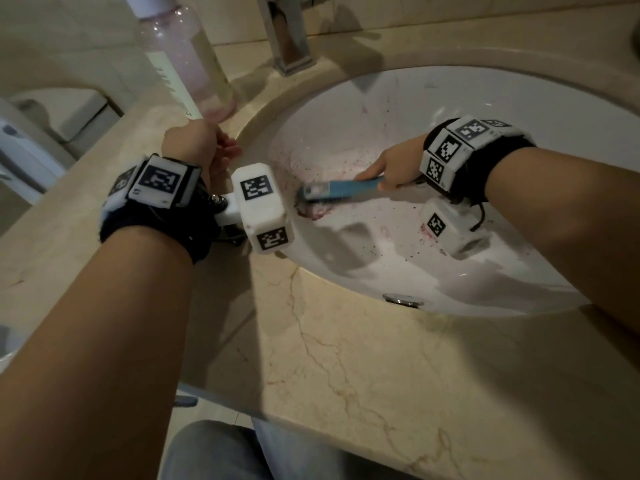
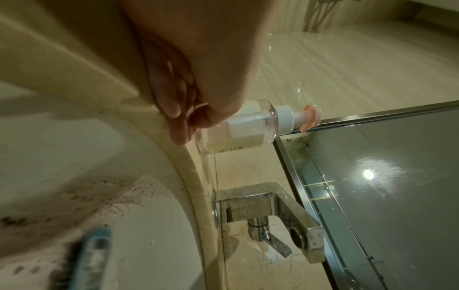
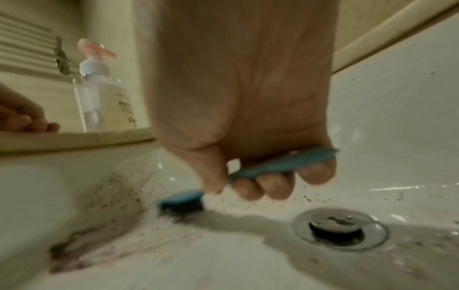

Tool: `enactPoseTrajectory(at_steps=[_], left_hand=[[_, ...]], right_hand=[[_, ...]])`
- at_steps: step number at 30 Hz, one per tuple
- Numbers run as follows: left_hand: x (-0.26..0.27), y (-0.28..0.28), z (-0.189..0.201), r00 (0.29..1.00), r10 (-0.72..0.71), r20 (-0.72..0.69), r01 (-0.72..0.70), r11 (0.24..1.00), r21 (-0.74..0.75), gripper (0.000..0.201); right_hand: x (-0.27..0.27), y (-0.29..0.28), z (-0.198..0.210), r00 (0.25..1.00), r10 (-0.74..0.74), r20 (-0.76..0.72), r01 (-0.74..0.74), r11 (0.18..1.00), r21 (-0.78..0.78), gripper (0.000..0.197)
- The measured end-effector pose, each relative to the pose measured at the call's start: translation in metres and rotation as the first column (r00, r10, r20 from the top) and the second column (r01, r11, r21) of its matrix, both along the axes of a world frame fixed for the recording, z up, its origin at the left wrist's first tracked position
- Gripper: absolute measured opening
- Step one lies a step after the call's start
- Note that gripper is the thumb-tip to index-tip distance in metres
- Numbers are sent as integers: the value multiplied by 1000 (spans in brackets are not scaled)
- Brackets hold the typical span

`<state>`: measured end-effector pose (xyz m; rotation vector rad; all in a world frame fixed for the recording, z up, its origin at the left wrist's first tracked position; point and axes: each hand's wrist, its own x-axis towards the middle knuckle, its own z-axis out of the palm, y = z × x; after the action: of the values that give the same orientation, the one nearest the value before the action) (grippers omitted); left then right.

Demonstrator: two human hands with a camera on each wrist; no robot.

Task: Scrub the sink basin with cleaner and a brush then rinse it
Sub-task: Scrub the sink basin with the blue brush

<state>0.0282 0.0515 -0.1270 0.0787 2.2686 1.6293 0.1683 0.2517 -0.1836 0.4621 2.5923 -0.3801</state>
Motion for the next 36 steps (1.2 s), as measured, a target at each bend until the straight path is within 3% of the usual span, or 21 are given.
enactPoseTrajectory(at_steps=[2, 4, 9, 12, 14, 16, 19, 24, 27, 32, 36], left_hand=[[0, 0, -1, 1000, 8, -6, -8, 1000, -5, 29], [-1, 0, -1, 1000, 15, -14, -15, 1000, -11, 29], [-1, 2, -1, 1000, 22, -10, -22, 1000, 2, 29], [0, 1, -1, 999, 30, -12, -30, 1000, -1, 29], [1, 1, 0, 999, 29, -18, -29, 1000, -11, 30], [2, 1, 0, 999, 23, -21, -24, 1000, -20, 30], [1, 0, 0, 1000, 13, -19, -13, 1000, -21, 30], [2, 1, 1, 1000, 0, -10, 0, 1000, -13, 31], [3, 1, 2, 1000, 1, -23, -2, 999, -37, 30], [2, 1, 1, 1000, 5, -26, -7, 998, -57, 30], [0, 1, 0, 1000, 14, -23, -15, 999, -33, 30]], right_hand=[[2, 2, -1, 998, 10, -58, -2, 991, 131, 46], [6, 7, 0, 999, -4, -37, 10, 987, 158, 46], [8, 12, 5, 996, -21, 87, 32, 992, -121, 56], [-1, -3, 2, 999, 17, 44, -8, 982, -188, 55], [-7, -7, -1, 999, 19, -26, -22, 992, -127, 53], [-8, -7, -5, 994, 47, -98, -44, 999, 28, 50], [-2, 2, -8, 995, 29, -95, -20, 995, 93, 49], [1, 6, -1, 998, 28, 59, -20, 992, -127, 53], [-5, -5, 2, 997, 49, 62, -35, 977, -210, 53], [-9, -5, -8, 995, 75, -69, -68, 993, 98, 50], [0, 9, -13, 994, 9, -109, 15, 976, 216, 46]])
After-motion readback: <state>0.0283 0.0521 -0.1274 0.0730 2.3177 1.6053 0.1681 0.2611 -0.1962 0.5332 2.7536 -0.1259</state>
